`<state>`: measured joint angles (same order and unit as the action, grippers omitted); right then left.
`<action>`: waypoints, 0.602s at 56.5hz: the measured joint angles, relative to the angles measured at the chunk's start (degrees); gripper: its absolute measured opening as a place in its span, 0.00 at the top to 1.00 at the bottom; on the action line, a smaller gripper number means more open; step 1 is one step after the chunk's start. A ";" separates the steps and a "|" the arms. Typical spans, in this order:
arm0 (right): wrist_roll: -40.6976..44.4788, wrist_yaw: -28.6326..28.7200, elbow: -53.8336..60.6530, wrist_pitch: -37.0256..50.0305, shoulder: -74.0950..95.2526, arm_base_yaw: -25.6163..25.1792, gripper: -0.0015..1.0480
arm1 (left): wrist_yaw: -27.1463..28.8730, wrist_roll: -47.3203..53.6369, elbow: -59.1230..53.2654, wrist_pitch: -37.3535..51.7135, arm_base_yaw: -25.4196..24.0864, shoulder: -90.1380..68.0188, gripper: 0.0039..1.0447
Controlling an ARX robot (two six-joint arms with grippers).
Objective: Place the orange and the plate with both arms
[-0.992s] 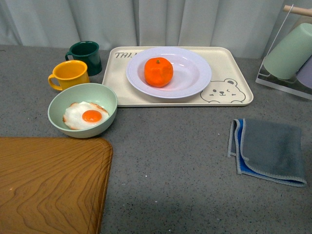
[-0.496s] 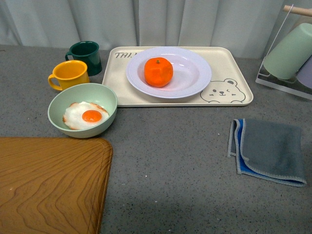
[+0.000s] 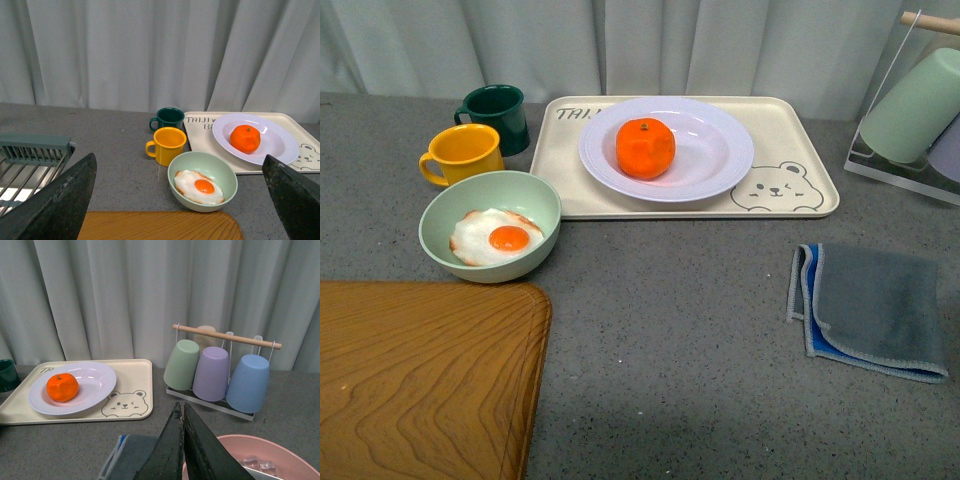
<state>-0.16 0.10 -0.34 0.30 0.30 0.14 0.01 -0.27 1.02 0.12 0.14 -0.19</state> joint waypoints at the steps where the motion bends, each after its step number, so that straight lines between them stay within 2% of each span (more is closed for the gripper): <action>1: 0.00 -0.02 0.00 -0.11 0.00 0.00 0.99 | 0.00 0.00 0.00 0.00 0.00 0.00 0.06; 11: 0.07 -0.02 0.00 -0.20 -0.07 0.00 0.97 | 0.02 0.00 0.00 0.00 0.00 0.00 0.06; 33: 0.07 -0.02 0.00 -0.20 -0.07 0.00 0.35 | 0.00 0.00 0.00 0.00 0.00 0.00 0.06; 34: 0.07 -0.02 0.00 -0.20 -0.07 0.00 0.29 | 0.00 0.00 0.00 0.00 0.00 0.00 0.06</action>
<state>-0.10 0.08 -0.34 0.10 0.23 0.14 0.01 -0.27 1.02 0.12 0.14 -0.19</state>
